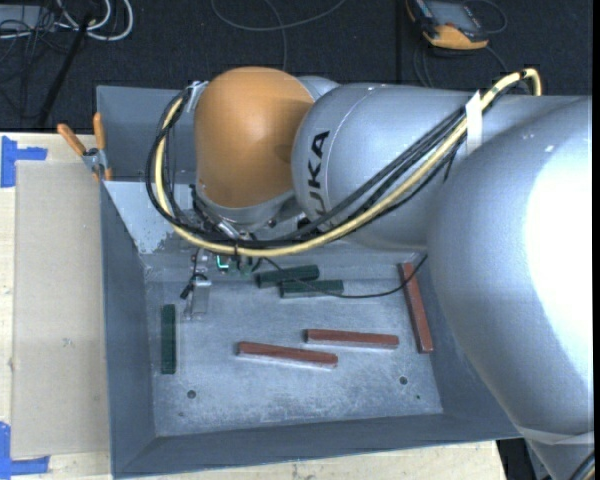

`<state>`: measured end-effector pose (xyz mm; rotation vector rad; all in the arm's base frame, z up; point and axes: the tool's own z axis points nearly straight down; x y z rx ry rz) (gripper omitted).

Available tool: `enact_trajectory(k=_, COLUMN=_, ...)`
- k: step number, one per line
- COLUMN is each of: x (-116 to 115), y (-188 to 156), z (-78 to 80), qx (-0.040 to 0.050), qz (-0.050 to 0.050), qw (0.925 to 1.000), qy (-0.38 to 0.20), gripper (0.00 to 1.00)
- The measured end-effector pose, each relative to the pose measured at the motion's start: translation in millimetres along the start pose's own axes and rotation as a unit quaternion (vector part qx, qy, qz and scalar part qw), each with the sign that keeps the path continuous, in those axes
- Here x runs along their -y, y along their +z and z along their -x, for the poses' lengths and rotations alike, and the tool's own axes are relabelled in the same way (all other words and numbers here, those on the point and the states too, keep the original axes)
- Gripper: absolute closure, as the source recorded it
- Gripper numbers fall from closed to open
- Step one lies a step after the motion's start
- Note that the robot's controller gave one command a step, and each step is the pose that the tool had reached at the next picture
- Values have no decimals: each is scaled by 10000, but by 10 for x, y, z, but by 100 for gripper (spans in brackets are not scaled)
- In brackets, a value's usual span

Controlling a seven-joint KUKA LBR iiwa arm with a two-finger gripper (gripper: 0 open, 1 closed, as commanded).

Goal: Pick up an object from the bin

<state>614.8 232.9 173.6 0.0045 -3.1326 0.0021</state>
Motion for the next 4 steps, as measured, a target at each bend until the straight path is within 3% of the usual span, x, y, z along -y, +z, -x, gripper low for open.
enact_trajectory(k=1, x=825, y=814, z=-317, qx=-2, qz=-18, qw=9979, qy=651, gripper=0)
enact_trajectory(k=2, x=1320, y=1074, z=-798, qx=-2, qz=-14, qw=9980, qy=628, gripper=0)
enact_trajectory(k=3, x=1285, y=1048, z=-765, qx=36, qz=12, qw=9980, qy=631, gripper=100)
enact_trajectory(k=4, x=1569, y=-1043, z=-597, qx=89, qz=1, qw=9940, qy=-1090, gripper=100)
